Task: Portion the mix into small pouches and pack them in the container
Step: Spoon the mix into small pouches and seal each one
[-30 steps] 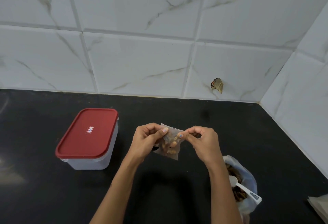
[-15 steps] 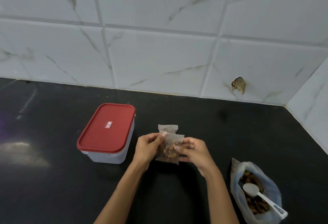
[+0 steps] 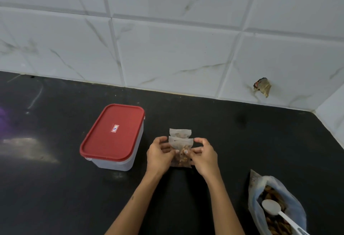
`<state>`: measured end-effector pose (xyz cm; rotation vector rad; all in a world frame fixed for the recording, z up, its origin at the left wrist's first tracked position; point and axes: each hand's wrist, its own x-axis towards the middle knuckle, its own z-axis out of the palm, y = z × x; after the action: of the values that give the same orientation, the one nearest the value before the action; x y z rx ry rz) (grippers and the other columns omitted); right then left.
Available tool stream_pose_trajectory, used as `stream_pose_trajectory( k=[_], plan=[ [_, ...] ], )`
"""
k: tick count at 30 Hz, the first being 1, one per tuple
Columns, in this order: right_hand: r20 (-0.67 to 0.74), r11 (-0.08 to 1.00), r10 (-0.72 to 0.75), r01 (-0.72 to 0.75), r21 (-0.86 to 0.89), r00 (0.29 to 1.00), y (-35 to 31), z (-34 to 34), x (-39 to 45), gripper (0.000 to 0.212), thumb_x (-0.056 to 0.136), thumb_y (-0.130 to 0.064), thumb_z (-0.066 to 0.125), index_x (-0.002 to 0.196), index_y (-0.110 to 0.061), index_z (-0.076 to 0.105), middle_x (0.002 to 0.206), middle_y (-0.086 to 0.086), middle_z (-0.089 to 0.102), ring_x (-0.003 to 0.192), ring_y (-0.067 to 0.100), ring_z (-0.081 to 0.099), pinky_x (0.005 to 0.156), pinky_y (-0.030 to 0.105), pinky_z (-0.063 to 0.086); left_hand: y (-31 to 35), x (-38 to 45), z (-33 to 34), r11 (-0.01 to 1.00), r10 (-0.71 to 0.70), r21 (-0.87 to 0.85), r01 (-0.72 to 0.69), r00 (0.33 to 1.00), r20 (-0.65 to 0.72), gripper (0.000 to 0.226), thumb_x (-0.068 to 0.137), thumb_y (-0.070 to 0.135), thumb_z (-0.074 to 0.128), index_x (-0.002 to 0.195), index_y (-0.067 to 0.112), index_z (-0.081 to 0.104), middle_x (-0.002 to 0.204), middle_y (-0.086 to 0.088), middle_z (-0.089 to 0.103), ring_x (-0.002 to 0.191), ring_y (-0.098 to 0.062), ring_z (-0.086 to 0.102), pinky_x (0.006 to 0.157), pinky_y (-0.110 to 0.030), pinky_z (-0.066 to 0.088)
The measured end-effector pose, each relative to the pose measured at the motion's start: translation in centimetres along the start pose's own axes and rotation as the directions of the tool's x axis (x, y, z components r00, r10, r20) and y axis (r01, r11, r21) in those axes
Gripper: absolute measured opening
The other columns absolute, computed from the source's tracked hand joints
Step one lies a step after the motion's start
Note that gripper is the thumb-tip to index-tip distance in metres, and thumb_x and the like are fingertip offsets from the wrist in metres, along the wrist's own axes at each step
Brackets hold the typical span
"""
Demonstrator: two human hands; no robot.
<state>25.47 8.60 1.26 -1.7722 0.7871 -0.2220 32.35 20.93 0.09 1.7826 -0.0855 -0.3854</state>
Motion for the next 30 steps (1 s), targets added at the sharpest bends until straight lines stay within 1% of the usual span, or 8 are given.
stream_pose_trajectory(
  k=[9,14,18,20,22,25,28,30],
  plan=[
    [-0.015,0.998,0.029,-0.030,-0.059,0.999,0.1,0.4,0.5,0.040,0.083,-0.017,0.073,0.118,-0.023,0.055,0.082,-0.007,0.068,0.083,0.007,0.066,0.082,0.037,0.058,-0.2,0.2,0.0,0.998,-0.009,0.065,0.008,1.000,0.008,0.047,0.077,0.003,0.077,0.121,0.009,0.061,0.097,0.003,0.069,0.087,-0.004,0.066,0.069,-0.013,0.052],
    [-0.046,0.994,0.014,-0.019,-0.106,0.999,-0.3,-0.3,0.2,0.041,0.085,-0.026,0.072,0.122,-0.020,0.055,0.082,-0.012,0.066,0.087,0.010,0.066,0.087,0.036,0.055,0.8,-0.2,0.0,0.992,-0.011,0.127,0.012,1.000,-0.012,0.048,0.084,0.008,0.070,0.130,0.008,0.054,0.109,0.002,0.065,0.092,-0.004,0.061,0.077,-0.012,0.047],
    [-0.117,0.991,-0.063,0.048,-0.121,0.991,-1.2,-1.9,-0.7,0.036,0.090,-0.026,0.065,0.124,-0.019,0.056,0.088,-0.017,0.057,0.082,-0.002,0.056,0.078,0.017,0.045,3.0,-1.4,0.2,0.974,0.116,0.201,-0.106,0.992,-0.039,0.045,0.093,0.012,0.058,0.136,0.009,0.049,0.128,-0.003,0.061,0.106,-0.004,0.055,0.086,-0.013,0.041],
    [-0.148,0.990,-0.102,0.086,-0.111,0.984,-1.7,-2.9,-1.5,0.033,0.091,-0.026,0.063,0.123,-0.019,0.057,0.089,-0.018,0.055,0.080,-0.006,0.053,0.072,0.011,0.041,4.0,-2.2,0.6,0.959,0.183,0.226,-0.169,0.982,-0.042,0.046,0.094,0.014,0.056,0.139,0.010,0.047,0.135,-0.002,0.056,0.122,-0.009,0.051,0.097,-0.019,0.041],
    [-0.185,0.987,-0.139,0.121,-0.103,0.973,-2.0,-4.3,-2.6,0.030,0.092,-0.025,0.062,0.121,-0.019,0.059,0.092,-0.018,0.057,0.081,-0.009,0.053,0.064,0.006,0.042,5.0,-3.2,1.4,0.953,0.226,0.211,-0.216,0.974,-0.022,0.045,0.095,0.015,0.055,0.139,0.011,0.047,0.138,-0.003,0.053,0.129,-0.013,0.048,0.105,-0.024,0.039],
    [-0.236,0.981,-0.185,0.165,-0.101,0.954,-2.0,-6.9,-4.5,0.027,0.092,-0.024,0.062,0.118,-0.019,0.060,0.101,-0.013,0.062,0.083,-0.011,0.054,0.065,-0.001,0.042,6.1,-4.7,3.4,0.953,0.259,0.156,-0.259,0.966,0.019,0.040,0.096,0.016,0.055,0.135,0.011,0.050,0.134,-0.001,0.056,0.125,-0.012,0.051,0.099,-0.020,0.040],
    [-0.319,0.986,-0.164,0.151,-0.065,0.934,-0.9,-11.1,-7.1,0.027,0.091,-0.026,0.064,0.117,-0.022,0.060,0.105,-0.011,0.064,0.088,-0.008,0.058,0.067,0.001,0.043,6.9,-7.4,7.4,0.950,0.286,0.096,-0.296,0.952,0.106,0.035,0.095,0.016,0.057,0.129,0.011,0.055,0.126,-0.001,0.061,0.117,-0.012,0.057,0.094,-0.018,0.042],
    [-0.397,0.990,-0.135,0.136,-0.027,0.908,0.3,-14.2,-8.8,0.026,0.090,-0.026,0.065,0.115,-0.022,0.062,0.104,-0.011,0.065,0.089,-0.008,0.059,0.069,0.002,0.045,7.1,-9.5,10.3,0.954,0.285,0.043,-0.298,0.941,0.183,0.032,0.094,0.016,0.059,0.125,0.010,0.058,0.119,0.000,0.064,0.109,-0.009,0.060,0.085,-0.008,0.044]
  ],
)
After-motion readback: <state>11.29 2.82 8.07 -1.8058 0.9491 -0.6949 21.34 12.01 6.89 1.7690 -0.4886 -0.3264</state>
